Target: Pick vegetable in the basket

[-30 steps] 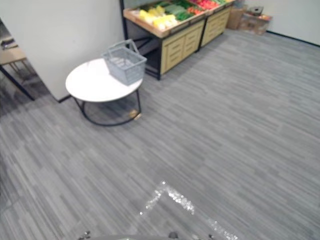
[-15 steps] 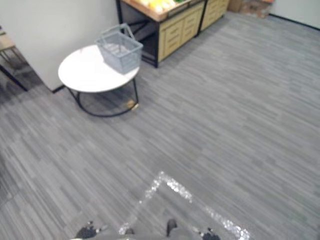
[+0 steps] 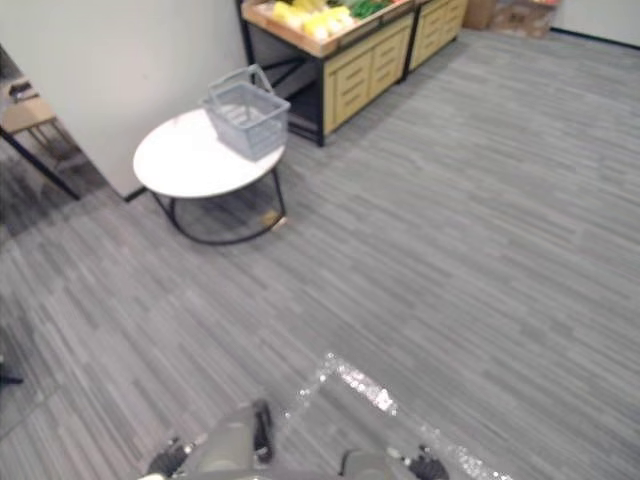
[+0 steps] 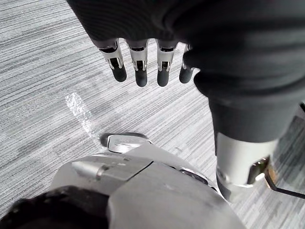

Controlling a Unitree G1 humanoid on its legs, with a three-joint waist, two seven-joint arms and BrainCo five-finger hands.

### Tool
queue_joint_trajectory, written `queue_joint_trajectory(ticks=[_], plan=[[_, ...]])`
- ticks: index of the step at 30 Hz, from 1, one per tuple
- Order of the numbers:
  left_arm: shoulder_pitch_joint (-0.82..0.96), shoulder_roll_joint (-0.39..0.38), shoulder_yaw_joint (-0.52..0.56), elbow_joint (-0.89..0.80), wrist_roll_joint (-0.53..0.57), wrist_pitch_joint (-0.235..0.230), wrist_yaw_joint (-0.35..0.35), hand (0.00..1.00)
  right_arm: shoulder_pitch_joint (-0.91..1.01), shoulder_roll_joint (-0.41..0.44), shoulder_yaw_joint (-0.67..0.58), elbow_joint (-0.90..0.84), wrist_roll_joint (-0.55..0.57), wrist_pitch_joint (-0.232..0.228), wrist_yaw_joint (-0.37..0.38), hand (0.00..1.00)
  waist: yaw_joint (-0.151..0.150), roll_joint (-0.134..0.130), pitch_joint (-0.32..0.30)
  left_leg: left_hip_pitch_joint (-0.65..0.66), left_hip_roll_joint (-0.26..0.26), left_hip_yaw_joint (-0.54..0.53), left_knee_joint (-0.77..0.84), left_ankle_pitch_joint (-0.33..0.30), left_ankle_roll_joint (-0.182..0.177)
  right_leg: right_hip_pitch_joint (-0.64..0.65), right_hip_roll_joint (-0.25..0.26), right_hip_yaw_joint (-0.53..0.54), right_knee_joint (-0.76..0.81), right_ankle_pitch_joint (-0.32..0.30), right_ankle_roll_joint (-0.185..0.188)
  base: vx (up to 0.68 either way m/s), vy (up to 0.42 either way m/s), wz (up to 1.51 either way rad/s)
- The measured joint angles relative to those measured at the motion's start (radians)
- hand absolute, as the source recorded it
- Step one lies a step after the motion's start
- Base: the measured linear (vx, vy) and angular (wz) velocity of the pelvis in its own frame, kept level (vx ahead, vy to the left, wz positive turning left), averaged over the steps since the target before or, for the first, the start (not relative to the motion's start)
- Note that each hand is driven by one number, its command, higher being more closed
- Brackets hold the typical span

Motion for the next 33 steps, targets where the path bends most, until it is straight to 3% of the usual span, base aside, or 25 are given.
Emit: queue_joint_trajectory(ticks=[3,4,5,6,7,9,12,13,14,15,17,18,19,21,23,25,26,27,28,33], plan=[[0.013,-0.019,0.027,0.013,-0.002,-0.003,0.007,0.0,-0.007,-0.015,0.027,0.0,0.0,-0.004,0.001,0.0,0.003,0.013,-0.006,0.012,0.008,-0.039,-0.059,0.0,-0.001,0.027,-0.017,0.033,0.003,-0.048,0.051,0.33,0.336,-0.21],[0.019,-0.016,0.029,0.018,-0.002,-0.005,0.008,0.0,-0.019,-0.014,0.026,0.005,0.001,-0.005,0.001,0.0,0.004,0.021,-0.015,0.015,-0.008,-0.029,-0.022,0.069,-0.017,0.042,-0.044,0.057,-0.003,-0.071,0.07,0.37,0.396,-0.41],[0.023,-0.011,0.026,0.022,-0.001,-0.005,0.008,0.0,-0.029,-0.015,0.025,0.013,0.001,-0.006,0.002,0.0,0.005,0.008,-0.017,0.012,-0.026,-0.023,0.006,0.076,-0.012,0.049,-0.066,0.07,-0.015,-0.078,0.077,0.39,0.398,-0.47],[0.027,0.006,0.015,0.035,0.001,-0.013,0.01,0.0,-0.039,-0.003,0.024,0.03,0.001,-0.007,0.004,0.0,0.007,-0.019,-0.038,-0.007,-0.06,0.004,0.062,0.025,0.014,0.062,-0.1,0.103,-0.031,-0.079,0.078,0.33,0.286,-0.31],[0.025,0.017,0.002,0.041,0.001,-0.019,0.012,0.0,-0.045,0.004,0.024,0.028,0.001,-0.01,0.006,0.0,0.002,-0.026,-0.044,-0.018,-0.076,0.013,0.082,0.003,0.027,0.055,-0.108,0.12,-0.005,-0.076,0.082,0.48,0.315,-0.12],[0.002,0.051,-0.065,0.053,0.003,-0.02,0.014,0.0,-0.046,0.015,0.021,0.028,0.0,-0.023,0.014,0.0,0.001,-0.058,-0.061,-0.015,-0.136,0.048,0.097,-0.045,0.063,0.01,-0.131,0.15,0.149,-0.054,0.093,0.58,0.279,0.02],[-0.012,0.058,-0.098,0.077,0.008,-0.019,0.024,0.0,-0.047,0.018,-0.028,0.029,0.0,-0.029,0.022,0.0,0.001,-0.053,-0.076,0.042,-0.178,0.08,0.094,-0.098,0.098,-0.061,-0.154,0.215,0.32,0.067,0.13,0.47,0.271,-0.16],[-0.012,0.06,-0.103,0.076,0.009,-0.019,0.024,0.0,-0.044,0.018,-0.039,0.03,0.0,-0.029,0.023,0.0,-0.003,-0.053,-0.076,0.071,-0.185,0.084,0.09,-0.122,0.104,-0.095,-0.155,0.22,0.413,0.134,0.163,0.38,0.225,-0.11],[-0.012,0.068,-0.127,0.075,0.008,-0.018,0.025,0.0,-0.031,0.019,-0.052,0.03,0.0,-0.029,0.023,0.0,-0.01,-0.053,-0.077,0.117,-0.193,0.085,0.085,-0.153,0.113,-0.132,-0.157,0.214,0.529,0.245,0.195,0.39,0.202,0.03],[-0.013,0.077,-0.147,0.074,0.008,-0.018,0.026,0.0,-0.019,0.022,-0.055,0.032,-0.005,-0.028,0.023,0.0,-0.016,-0.056,-0.079,0.154,-0.2,0.083,0.076,-0.17,0.118,-0.157,-0.158,0.206,0.62,0.29,0.199,0.41,0.136,0.13],[-0.021,0.089,-0.174,0.064,0.009,-0.017,0.026,0.0,-0.013,0.031,-0.074,0.045,-0.032,-0.026,0.028,0.0,-0.028,-0.065,-0.065,0.256,-0.209,0.077,0.04,-0.189,0.131,-0.216,-0.157,0.147,0.786,0.243,0.142,0.46,0.062,-0.01],[-0.028,0.089,-0.18,0.056,0.009,-0.017,0.027,0.0,-0.008,0.036,-0.098,0.055,-0.037,-0.025,0.035,0.0,-0.029,-0.059,-0.057,0.329,-0.21,0.075,0.001,-0.196,0.139,-0.257,-0.157,0.077,0.837,0.18,0.09,0.49,0.009,-0.18],[-0.044,0.084,-0.182,0.053,0.009,-0.017,0.027,0.0,-0.003,0.039,-0.119,0.054,-0.037,-0.026,0.04,0.0,-0.032,-0.055,-0.054,0.396,-0.208,0.072,-0.04,-0.201,0.144,-0.3,-0.152,0.016,0.832,0.124,0.062,0.39,-0.021,-0.09],[-0.066,0.068,-0.176,0.041,0.009,-0.018,0.028,0.0,-0.007,0.045,-0.143,0.042,-0.037,-0.028,0.041,0.0,-0.052,-0.044,-0.048,0.468,-0.191,0.052,-0.073,-0.219,0.136,-0.354,-0.125,-0.046,0.729,0.072,0.046,0.38,-0.101,0.23],[-0.103,0.03,-0.164,0.031,0.011,-0.02,0.029,0.0,0.002,0.056,-0.154,0.018,-0.037,-0.028,0.04,0.0,-0.057,-0.03,-0.042,0.515,-0.162,0.036,-0.084,-0.244,0.114,-0.388,-0.094,-0.072,0.524,0.072,0.049,0.37,-0.171,0.47],[-0.135,-0.026,-0.135,0.017,0.014,-0.02,0.024,0.0,0.011,0.058,-0.155,-0.001,-0.037,-0.025,0.037,0.0,-0.057,-0.021,-0.042,0.557,-0.116,0.004,-0.088,-0.288,0.061,-0.4,-0.078,-0.056,0.186,0.119,0.075,0.43,-0.268,0.58],[-0.135,-0.038,-0.126,0.015,0.02,-0.021,0.023,0.0,0.013,0.058,-0.155,-0.006,-0.037,-0.025,0.036,0.0,-0.058,-0.021,-0.04,0.575,-0.107,-0.007,-0.095,-0.3,0.049,-0.4,-0.077,-0.048,0.114,0.141,0.071,0.53,-0.342,0.47],[-0.129,-0.06,-0.108,0.019,0.033,-0.02,0.018,0.0,0.02,0.061,-0.152,-0.015,-0.038,-0.024,0.036,0.0,-0.056,-0.021,-0.039,0.607,-0.085,-0.017,-0.112,-0.319,0.029,-0.395,-0.073,-0.027,0.007,0.242,0.081,0.7,-0.44,0.28],[-0.121,-0.078,-0.079,0.03,0.052,-0.02,0.011,0.0,0.017,0.058,-0.151,-0.017,-0.043,-0.024,0.036,0.0,-0.052,-0.012,-0.039,0.636,-0.06,-0.027,-0.121,-0.324,0.026,-0.381,-0.046,-0.04,0.026,0.334,0.072,0.6,-0.366,0.2],[-0.138,-0.121,-0.015,0.056,0.099,-0.016,-0.012,0.0,-0.001,0.039,-0.127,-0.021,-0.075,-0.024,0.035,0.0,-0.055,0.013,-0.034,0.662,-0.001,-0.076,-0.044,-0.166,-0.006,-0.398,-0.031,-0.1,0.299,0.086,-0.003,0.59,-0.355,0.19]])
